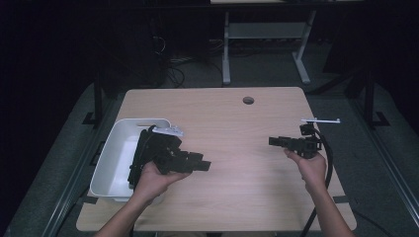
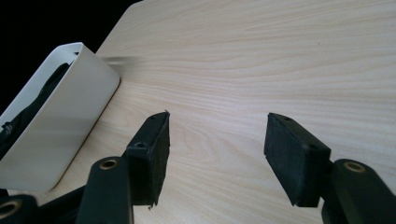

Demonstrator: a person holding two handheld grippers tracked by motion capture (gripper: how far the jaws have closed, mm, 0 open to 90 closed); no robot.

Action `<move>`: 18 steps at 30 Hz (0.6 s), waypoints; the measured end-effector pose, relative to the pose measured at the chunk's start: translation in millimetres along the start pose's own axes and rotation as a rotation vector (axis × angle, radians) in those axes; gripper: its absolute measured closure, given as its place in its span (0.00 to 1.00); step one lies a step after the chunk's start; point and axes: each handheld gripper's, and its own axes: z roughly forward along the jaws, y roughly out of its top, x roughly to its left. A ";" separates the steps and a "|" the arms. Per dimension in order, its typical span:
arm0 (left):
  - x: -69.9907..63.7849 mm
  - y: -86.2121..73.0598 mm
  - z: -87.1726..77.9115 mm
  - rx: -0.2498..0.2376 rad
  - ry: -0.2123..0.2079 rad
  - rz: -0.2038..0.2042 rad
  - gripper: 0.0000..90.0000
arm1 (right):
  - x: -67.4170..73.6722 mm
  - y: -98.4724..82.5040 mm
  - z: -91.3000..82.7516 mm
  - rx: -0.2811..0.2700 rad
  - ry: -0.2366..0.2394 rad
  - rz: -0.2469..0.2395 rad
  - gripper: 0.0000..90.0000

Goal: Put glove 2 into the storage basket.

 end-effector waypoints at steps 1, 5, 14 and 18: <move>-0.1 0.0 0.8 0.000 0.002 0.003 0.51 | 0.0 -0.6 -0.4 0.002 0.000 0.004 0.44; -1.3 -1.9 5.3 -0.001 -0.002 0.005 0.50 | 0.7 -2.2 -2.3 0.004 0.005 -0.002 0.44; -1.6 -7.1 17.7 0.016 -0.016 -0.003 0.46 | -4.8 -10.3 -5.8 0.005 0.002 -0.002 0.42; -3.1 -8.6 22.5 0.014 -0.017 -0.003 0.44 | -7.6 -12.6 -8.9 0.004 -0.003 -0.003 0.41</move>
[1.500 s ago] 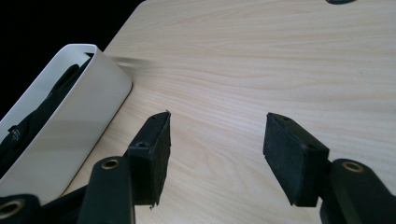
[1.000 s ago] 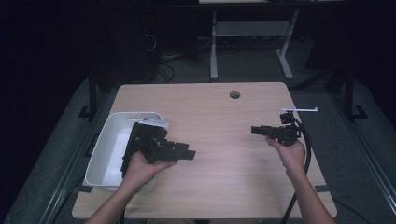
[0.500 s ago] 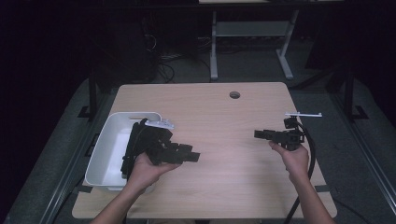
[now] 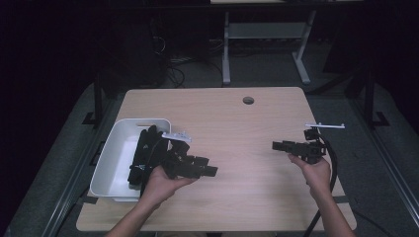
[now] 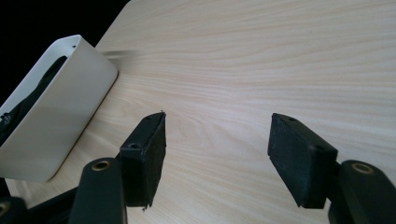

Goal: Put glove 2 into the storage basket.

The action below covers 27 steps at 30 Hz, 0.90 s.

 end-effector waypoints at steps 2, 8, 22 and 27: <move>-0.8 -0.8 2.0 0.003 0.001 0.001 0.43 | -2.0 -1.4 -1.6 0.000 0.001 -0.002 0.41; -1.3 -5.2 7.7 0.000 -0.002 0.002 0.40 | -8.1 -8.6 -6.9 -0.010 -0.002 0.020 0.40; -2.8 -16.5 20.6 0.005 -0.015 0.004 0.36 | -20.9 -22.4 -14.5 -0.015 -0.014 0.038 0.40; -1.3 -21.5 25.7 0.000 -0.020 0.003 0.35 | -22.2 -26.3 -15.4 -0.013 -0.019 0.032 0.39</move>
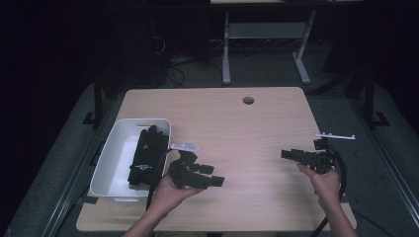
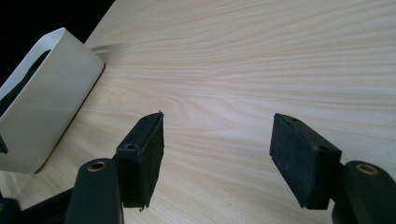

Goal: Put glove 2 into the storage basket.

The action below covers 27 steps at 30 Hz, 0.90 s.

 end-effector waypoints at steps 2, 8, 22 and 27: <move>-0.1 -1.6 2.2 0.007 0.002 0.002 0.34 | -1.6 -1.4 0.0 -0.002 0.001 -0.001 0.38; 0.7 -7.2 9.3 0.007 -0.005 -0.002 0.34 | -4.2 -5.0 -1.8 -0.002 -0.002 0.004 0.38; 0.3 -15.8 20.8 0.007 -0.014 0.005 0.33 | -7.4 -11.6 -3.9 0.007 -0.004 0.006 0.36; -0.9 -17.9 24.8 0.011 -0.012 0.015 0.33 | -9.9 -16.2 -3.5 0.009 -0.002 0.004 0.36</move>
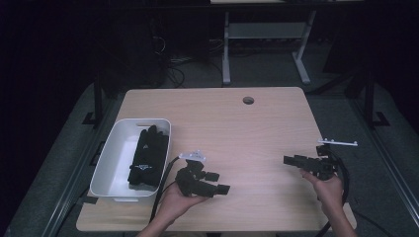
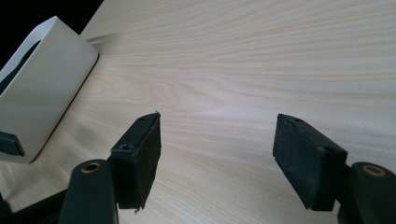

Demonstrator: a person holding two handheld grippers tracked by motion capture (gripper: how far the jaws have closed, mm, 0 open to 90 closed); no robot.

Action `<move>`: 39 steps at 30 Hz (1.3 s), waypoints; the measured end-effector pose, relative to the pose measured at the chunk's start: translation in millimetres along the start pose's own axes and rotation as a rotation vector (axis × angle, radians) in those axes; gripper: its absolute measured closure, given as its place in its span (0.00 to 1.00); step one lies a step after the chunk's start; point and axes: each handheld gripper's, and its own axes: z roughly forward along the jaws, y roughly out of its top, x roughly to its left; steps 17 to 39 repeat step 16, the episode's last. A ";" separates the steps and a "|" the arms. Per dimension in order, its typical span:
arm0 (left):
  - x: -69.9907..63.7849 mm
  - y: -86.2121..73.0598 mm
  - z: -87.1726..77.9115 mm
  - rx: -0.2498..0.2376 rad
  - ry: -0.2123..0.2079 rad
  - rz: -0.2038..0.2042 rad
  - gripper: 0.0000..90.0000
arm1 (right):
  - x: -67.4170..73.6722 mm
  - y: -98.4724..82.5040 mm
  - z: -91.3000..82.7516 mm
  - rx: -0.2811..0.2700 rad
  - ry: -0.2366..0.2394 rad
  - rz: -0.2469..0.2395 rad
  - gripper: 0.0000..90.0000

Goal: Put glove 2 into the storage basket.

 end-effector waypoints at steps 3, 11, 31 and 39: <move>-1.8 -0.7 2.1 0.004 0.001 0.016 0.33 | -1.3 -2.0 -1.5 -0.001 0.002 0.007 0.35; -2.2 -6.0 7.6 0.003 -0.006 0.017 0.33 | -4.5 -8.0 -6.4 -0.010 -0.003 0.018 0.35; -2.8 -9.2 7.2 0.002 0.006 0.036 0.32 | -4.8 -11.6 -6.7 -0.014 -0.005 0.000 0.34; -2.8 -9.2 7.2 0.002 0.006 0.036 0.32 | -4.8 -11.6 -6.7 -0.014 -0.005 0.000 0.34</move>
